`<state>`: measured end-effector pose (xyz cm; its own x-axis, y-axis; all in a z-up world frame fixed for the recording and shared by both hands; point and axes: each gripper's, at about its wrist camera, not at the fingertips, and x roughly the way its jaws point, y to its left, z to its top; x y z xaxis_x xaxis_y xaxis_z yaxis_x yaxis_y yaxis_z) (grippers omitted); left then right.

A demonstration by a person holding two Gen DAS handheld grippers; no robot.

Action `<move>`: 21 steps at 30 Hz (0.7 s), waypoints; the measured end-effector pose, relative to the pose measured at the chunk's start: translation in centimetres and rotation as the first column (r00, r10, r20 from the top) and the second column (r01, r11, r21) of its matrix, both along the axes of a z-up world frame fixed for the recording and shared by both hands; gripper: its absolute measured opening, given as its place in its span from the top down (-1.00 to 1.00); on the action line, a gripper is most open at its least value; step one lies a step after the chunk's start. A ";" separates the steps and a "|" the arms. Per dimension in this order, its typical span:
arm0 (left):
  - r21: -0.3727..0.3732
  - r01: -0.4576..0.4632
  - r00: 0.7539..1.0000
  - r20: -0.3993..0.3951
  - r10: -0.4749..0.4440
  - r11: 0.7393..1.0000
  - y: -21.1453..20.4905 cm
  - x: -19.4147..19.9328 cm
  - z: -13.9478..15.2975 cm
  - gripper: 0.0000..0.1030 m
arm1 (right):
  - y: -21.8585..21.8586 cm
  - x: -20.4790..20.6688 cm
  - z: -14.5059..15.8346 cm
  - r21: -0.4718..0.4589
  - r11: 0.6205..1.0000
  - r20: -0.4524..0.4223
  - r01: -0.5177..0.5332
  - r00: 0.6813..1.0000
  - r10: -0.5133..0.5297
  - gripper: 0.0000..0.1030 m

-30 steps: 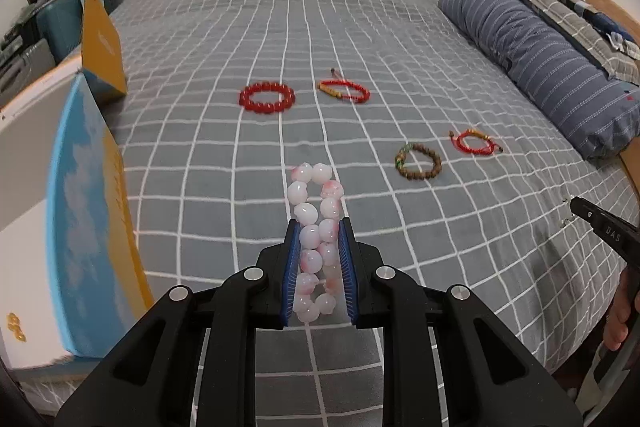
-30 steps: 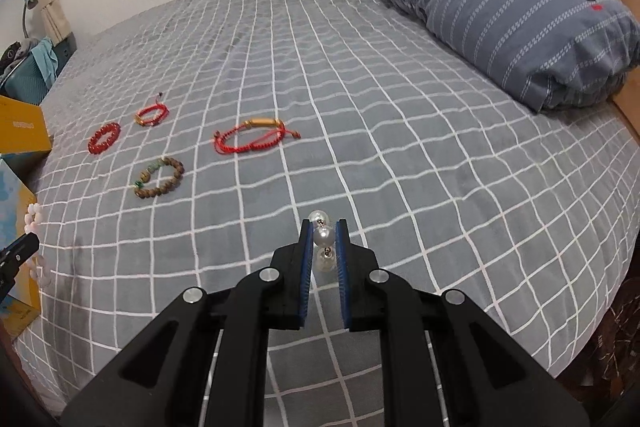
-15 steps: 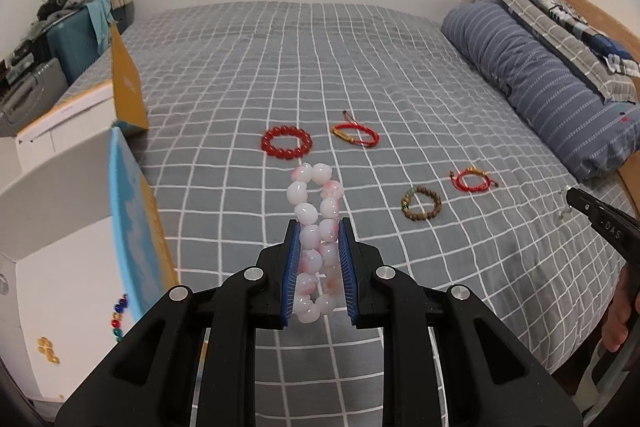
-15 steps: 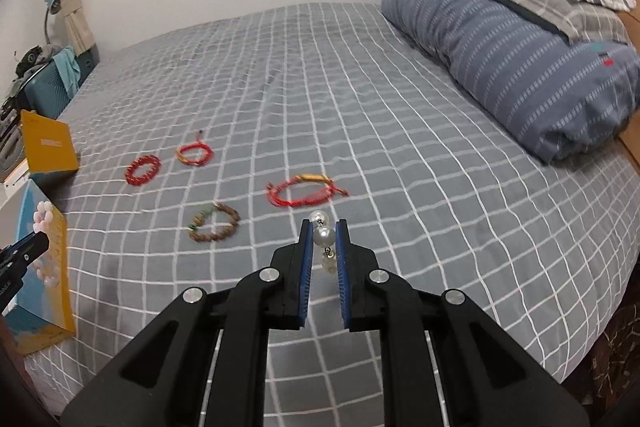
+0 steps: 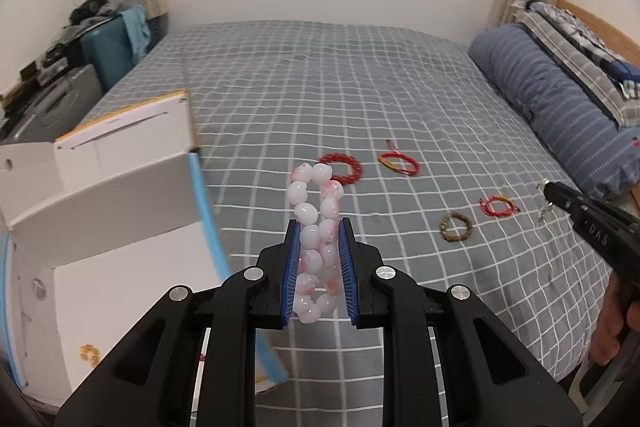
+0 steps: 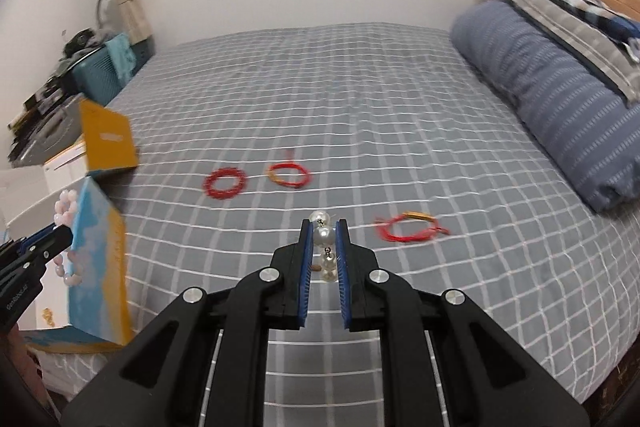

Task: Organize jewelry
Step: 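Carry the pink bracelet and pearl pendant over the white box with both tools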

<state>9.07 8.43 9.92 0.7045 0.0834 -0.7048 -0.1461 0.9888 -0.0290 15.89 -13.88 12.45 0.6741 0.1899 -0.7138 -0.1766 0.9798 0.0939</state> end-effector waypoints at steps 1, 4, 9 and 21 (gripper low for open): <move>0.002 -0.009 1.000 0.003 0.009 1.000 0.5 -0.3 0.2 0.63 | 0.7 0.0 0.0 0.003 1.000 -0.003 -0.017 1.000 0.017 0.79; 0.007 -0.044 0.999 0.011 0.043 0.999 2.2 -1.3 0.9 0.63 | 3.3 -0.2 0.4 0.014 0.998 0.004 -0.061 0.998 0.061 0.79; 0.017 -0.099 0.995 0.016 0.099 0.995 4.9 -2.8 1.4 0.63 | 8.4 -0.7 1.4 0.022 0.989 0.023 -0.146 0.989 0.145 0.79; 0.016 -0.249 0.968 0.001 0.250 0.968 12.9 -7.0 0.8 0.63 | 20.7 -4.0 2.4 0.029 0.937 0.029 -0.349 0.937 0.348 0.79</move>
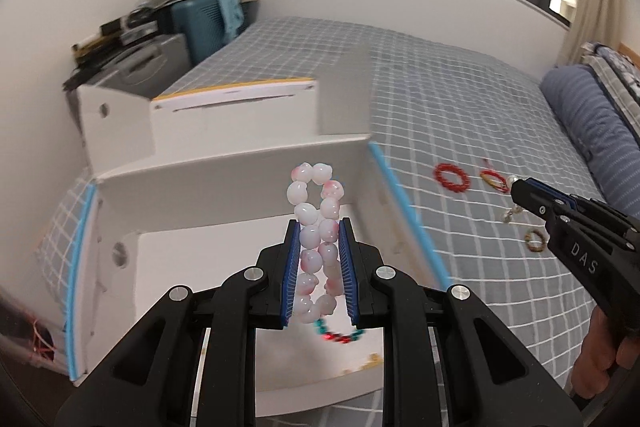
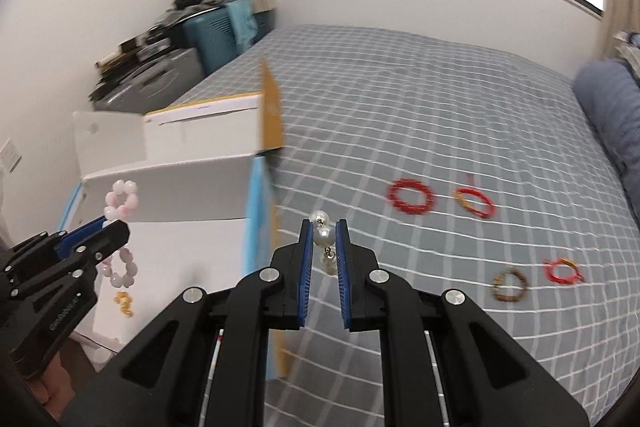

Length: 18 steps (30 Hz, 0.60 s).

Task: Organize jewelry
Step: 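Carry the pink bracelet and pearl pendant over the white box with both tools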

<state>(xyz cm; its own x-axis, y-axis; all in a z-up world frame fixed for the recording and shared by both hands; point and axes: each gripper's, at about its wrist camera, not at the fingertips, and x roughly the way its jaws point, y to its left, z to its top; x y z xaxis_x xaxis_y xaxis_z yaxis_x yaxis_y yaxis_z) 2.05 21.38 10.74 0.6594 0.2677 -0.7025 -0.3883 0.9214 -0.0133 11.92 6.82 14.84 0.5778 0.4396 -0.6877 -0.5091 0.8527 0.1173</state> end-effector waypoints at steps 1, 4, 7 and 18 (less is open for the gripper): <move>0.000 -0.011 1.000 -0.002 0.011 1.000 0.6 -0.3 -0.1 0.63 | 0.9 -0.3 -0.1 -0.002 1.000 -0.003 -0.014 1.000 0.014 0.79; 0.004 -0.046 0.999 -0.006 0.046 0.999 2.5 -1.6 -0.3 0.63 | 3.6 -1.1 -0.2 -0.006 0.998 -0.007 -0.054 0.998 0.054 0.79; 0.018 -0.086 0.996 -0.013 0.087 0.996 4.6 -2.8 -0.8 0.63 | 6.2 -2.2 -0.4 -0.014 0.996 -0.002 -0.089 0.996 0.089 0.79; -0.013 -0.193 0.979 -0.075 0.191 0.981 10.9 -6.1 -5.1 0.63 | 12.7 -4.0 -4.7 -0.052 0.991 -0.085 -0.123 0.989 0.119 0.79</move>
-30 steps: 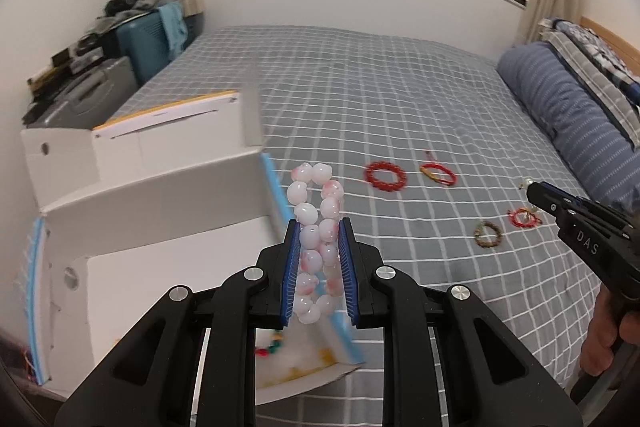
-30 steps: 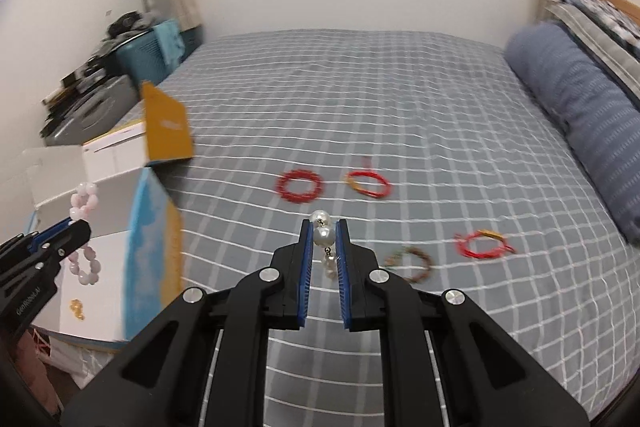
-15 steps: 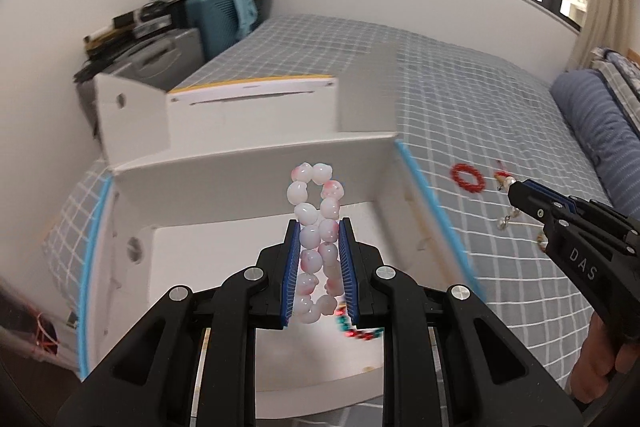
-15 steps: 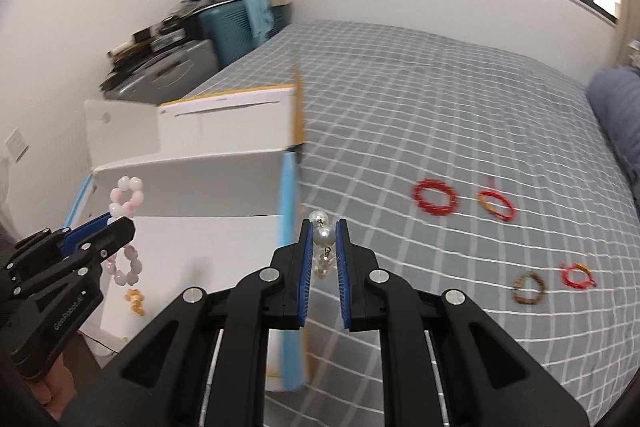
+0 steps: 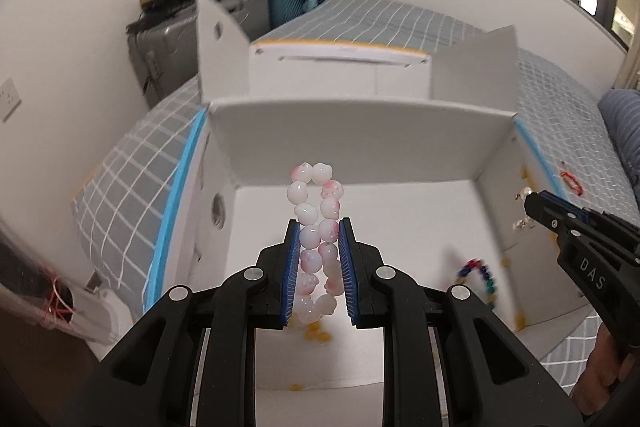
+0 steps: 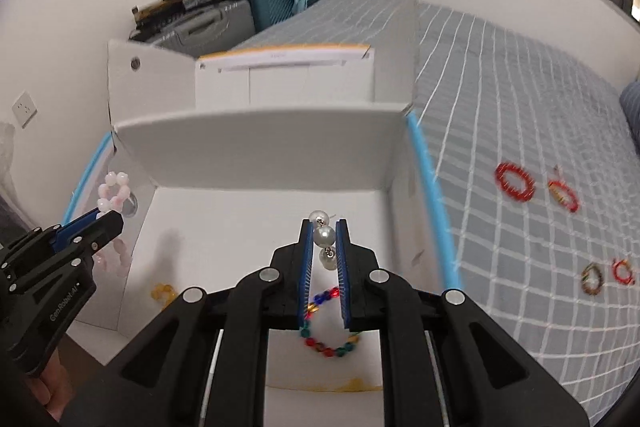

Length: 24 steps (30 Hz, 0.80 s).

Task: Organize jewelry
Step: 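Carry the pink bracelet and pearl pendant over the white box with both tools, then open both tools to drop the pink bracelet and pearl pendant into the box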

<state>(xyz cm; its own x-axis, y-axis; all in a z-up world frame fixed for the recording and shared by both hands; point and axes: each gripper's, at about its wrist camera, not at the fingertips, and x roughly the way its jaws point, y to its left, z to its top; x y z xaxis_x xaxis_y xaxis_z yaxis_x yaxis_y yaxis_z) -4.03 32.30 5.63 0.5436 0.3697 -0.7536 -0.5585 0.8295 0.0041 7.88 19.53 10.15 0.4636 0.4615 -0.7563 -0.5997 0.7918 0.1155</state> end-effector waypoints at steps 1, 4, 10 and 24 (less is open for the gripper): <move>-0.006 -0.005 1.000 -0.004 0.005 1.000 0.5 -0.1 -0.4 0.63 | 0.3 0.1 -0.5 -0.005 1.000 -0.013 0.003 1.000 -0.003 0.79; -0.016 -0.018 1.000 -0.016 0.018 1.000 1.3 -0.4 -1.4 0.63 | 1.3 0.0 -2.0 -0.026 1.000 -0.045 0.006 0.999 -0.007 0.79; -0.044 -0.023 0.999 -0.040 0.021 0.999 2.1 -0.3 -2.7 0.63 | 2.3 -0.4 -3.6 -0.072 0.997 -0.063 0.002 0.998 -0.006 0.79; -0.022 -0.033 0.999 -0.023 0.033 0.999 1.2 -0.9 -1.7 0.35 | 2.2 -1.2 -2.5 -0.069 0.998 -0.019 -0.015 1.000 0.014 0.13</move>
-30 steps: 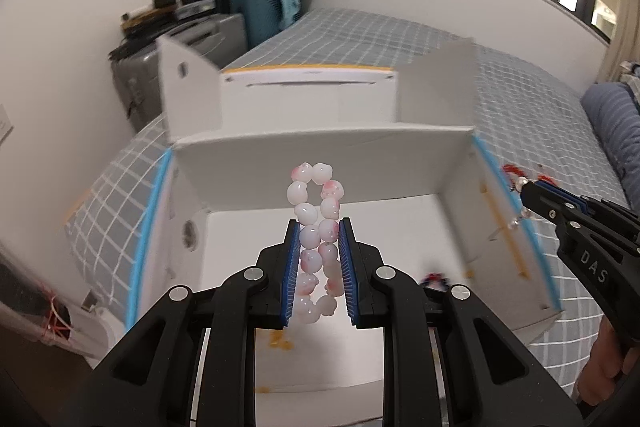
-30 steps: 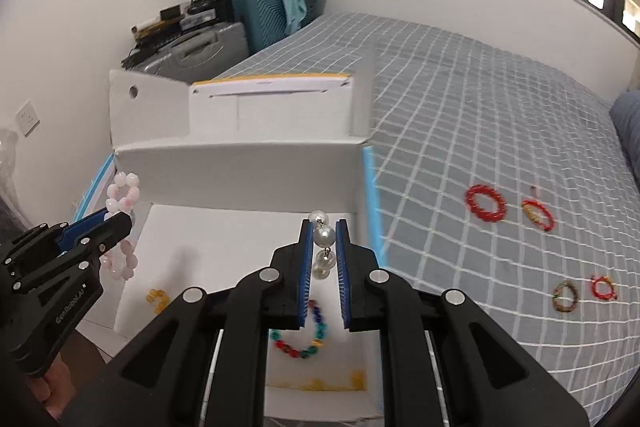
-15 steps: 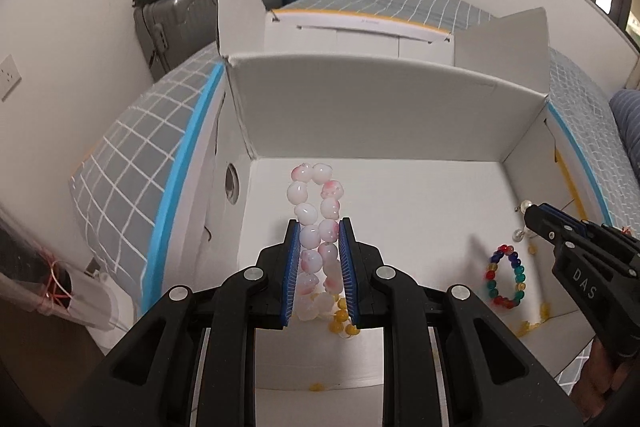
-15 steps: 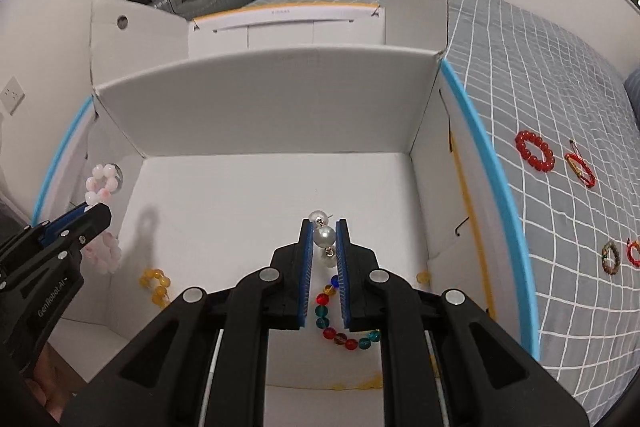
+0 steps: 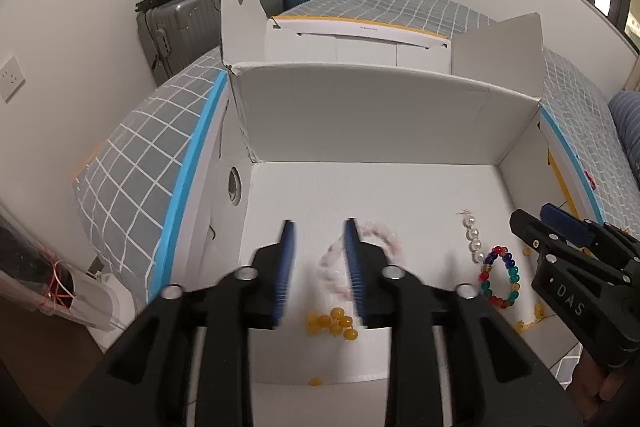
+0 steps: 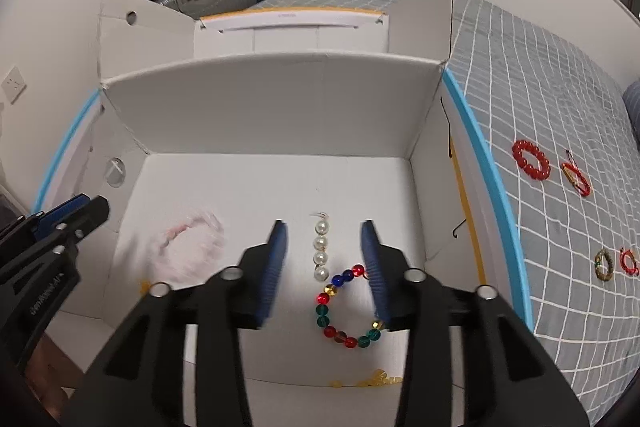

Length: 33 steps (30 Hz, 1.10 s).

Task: Organize jewelry
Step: 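Open both tools to drop the pink bracelet and pearl pendant into the box, then move both tools back over the bed toward the remaining bracelets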

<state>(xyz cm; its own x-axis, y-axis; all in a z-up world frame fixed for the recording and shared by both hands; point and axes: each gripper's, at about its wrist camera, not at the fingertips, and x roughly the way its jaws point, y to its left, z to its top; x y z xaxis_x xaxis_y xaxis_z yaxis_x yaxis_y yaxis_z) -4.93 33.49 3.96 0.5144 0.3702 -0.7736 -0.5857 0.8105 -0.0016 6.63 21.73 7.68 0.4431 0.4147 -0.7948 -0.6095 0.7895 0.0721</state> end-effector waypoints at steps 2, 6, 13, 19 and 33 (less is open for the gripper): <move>0.004 -0.004 1.000 0.009 0.004 1.000 -0.2 -0.2 0.4 0.21 | -0.3 -0.2 0.7 0.007 1.000 0.026 0.005 1.000 -0.005 -0.17; 0.007 -0.019 0.999 0.038 0.019 1.000 -0.4 -0.7 1.4 -0.14 | -1.4 -0.8 2.5 0.025 0.999 0.107 0.032 0.994 -0.035 -0.50; 0.054 -0.027 0.995 0.100 0.022 0.998 -2.0 -0.7 3.7 -0.49 | -4.2 -0.5 4.8 0.053 0.994 0.219 0.096 0.970 -0.106 -0.84; 0.080 0.020 0.988 0.149 -0.032 0.997 -4.8 0.6 5.7 -0.72 | -8.3 1.2 5.7 0.060 0.984 0.236 0.170 0.955 -0.179 -0.85; 0.096 0.181 0.967 0.165 -0.195 0.979 -14.4 8.1 6.8 -0.89 | -20.9 5.3 5.9 0.113 0.929 0.196 0.352 0.909 -0.368 -0.85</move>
